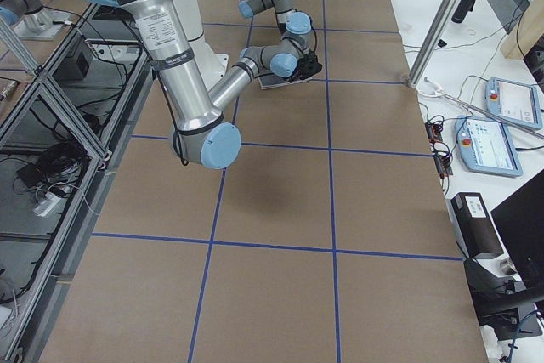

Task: Fold towel twice with both arms
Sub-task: 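Drag the strip with the left gripper to lie straight, far from the robot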

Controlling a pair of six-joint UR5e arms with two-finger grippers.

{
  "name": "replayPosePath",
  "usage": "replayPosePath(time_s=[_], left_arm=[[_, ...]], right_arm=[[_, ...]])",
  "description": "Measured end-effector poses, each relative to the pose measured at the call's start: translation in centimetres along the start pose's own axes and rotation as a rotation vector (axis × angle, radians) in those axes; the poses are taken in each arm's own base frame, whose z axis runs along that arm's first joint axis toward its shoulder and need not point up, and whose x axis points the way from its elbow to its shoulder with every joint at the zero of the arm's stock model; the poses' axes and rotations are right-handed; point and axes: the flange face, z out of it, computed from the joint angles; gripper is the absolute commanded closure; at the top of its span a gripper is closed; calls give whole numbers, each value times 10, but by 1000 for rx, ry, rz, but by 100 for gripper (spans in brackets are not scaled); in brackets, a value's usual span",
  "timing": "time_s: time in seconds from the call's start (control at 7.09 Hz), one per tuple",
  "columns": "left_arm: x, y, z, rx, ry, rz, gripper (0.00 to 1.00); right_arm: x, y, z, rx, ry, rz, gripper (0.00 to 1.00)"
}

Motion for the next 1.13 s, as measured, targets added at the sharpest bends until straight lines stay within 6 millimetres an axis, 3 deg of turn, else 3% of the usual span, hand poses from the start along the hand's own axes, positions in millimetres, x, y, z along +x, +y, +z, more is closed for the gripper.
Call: replayPosePath(time_s=[0.14,0.28,0.56,0.85,1.13], left_arm=[[17,-13,8,18,7,17,92],[30,-26,16,33,13,20,1],[47,-48,25,59,2,57,0],[48,-57,26,63,-35,78,0],[40,-56,14,47,-70,68,2]], right_arm=[[-1,0,-1,1,-2,0,0],[-1,-1,-2,1,-5,-1,0],[-2,0,-3,1,-8,-2,0],[-2,-3,-3,5,-8,1,0],[-3,-4,-4,12,-13,2,0]])
